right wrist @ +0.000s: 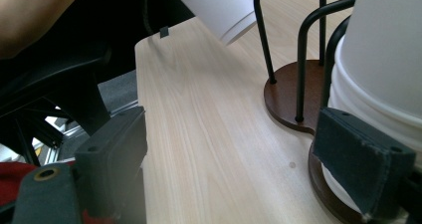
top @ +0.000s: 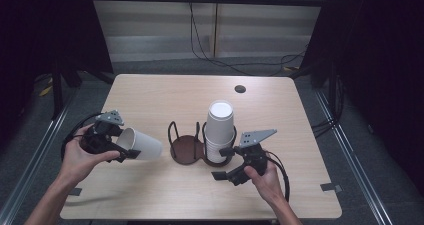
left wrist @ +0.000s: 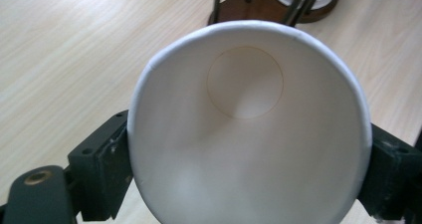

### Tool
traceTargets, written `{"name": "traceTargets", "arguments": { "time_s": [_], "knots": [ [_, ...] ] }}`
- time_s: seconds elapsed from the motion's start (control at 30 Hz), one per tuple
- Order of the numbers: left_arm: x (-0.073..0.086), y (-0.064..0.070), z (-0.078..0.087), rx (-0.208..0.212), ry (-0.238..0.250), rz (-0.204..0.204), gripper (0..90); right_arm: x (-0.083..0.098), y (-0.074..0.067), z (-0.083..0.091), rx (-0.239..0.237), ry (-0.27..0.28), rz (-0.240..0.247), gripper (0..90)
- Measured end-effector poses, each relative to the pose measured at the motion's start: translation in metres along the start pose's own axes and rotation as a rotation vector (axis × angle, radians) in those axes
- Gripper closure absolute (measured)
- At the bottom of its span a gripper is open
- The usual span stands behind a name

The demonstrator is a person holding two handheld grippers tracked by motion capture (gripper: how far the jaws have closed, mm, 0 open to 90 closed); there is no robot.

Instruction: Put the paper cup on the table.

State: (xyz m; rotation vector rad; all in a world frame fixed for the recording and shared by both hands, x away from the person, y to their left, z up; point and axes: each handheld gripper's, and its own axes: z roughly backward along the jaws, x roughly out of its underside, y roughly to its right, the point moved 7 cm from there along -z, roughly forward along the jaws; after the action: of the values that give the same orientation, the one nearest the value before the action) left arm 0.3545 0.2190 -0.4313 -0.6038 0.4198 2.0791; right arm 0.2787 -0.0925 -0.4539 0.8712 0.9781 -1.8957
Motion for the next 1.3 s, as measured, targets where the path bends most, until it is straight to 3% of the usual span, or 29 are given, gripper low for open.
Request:
{"name": "traceTargets", "arguments": {
  "time_s": [0.1, 0.2, 0.3, 0.5, 0.67, 0.83, 1.03, 1.23, 1.3],
  "knots": [
    [-0.006, -0.007, 0.000, -0.041, -0.022, -0.012, 11.9, 0.001, -0.001, 0.000, -0.004, -0.001, 0.002, 14.0],
    [-0.012, -0.012, -0.005, -0.052, -0.042, -0.010, 12.0, 0.003, -0.001, 0.001, -0.003, -0.004, -0.001, 14.0],
    [-0.016, -0.015, -0.011, -0.087, -0.103, -0.029, 12.0, 0.008, 0.000, 0.001, -0.001, -0.013, -0.007, 14.0],
    [-0.023, -0.021, -0.020, -0.079, -0.150, -0.029, 11.8, 0.014, -0.002, -0.001, -0.005, -0.021, -0.013, 14.0],
    [-0.025, -0.030, -0.025, -0.108, -0.186, -0.022, 11.6, 0.014, -0.002, -0.002, -0.006, -0.024, -0.010, 14.0],
    [-0.030, -0.036, -0.029, -0.094, -0.220, -0.019, 11.5, 0.016, -0.001, -0.003, -0.004, -0.030, -0.014, 14.0],
    [-0.038, -0.035, -0.041, -0.112, -0.269, -0.035, 11.1, 0.016, -0.001, -0.002, 0.003, -0.033, -0.011, 14.0],
    [-0.035, -0.034, -0.055, -0.119, -0.338, -0.046, 10.6, 0.018, -0.001, -0.002, 0.004, -0.038, -0.014, 14.0],
    [-0.035, -0.033, -0.057, -0.111, -0.339, -0.050, 10.4, 0.018, -0.001, -0.002, 0.004, -0.035, -0.016, 14.0]
  ]
}}
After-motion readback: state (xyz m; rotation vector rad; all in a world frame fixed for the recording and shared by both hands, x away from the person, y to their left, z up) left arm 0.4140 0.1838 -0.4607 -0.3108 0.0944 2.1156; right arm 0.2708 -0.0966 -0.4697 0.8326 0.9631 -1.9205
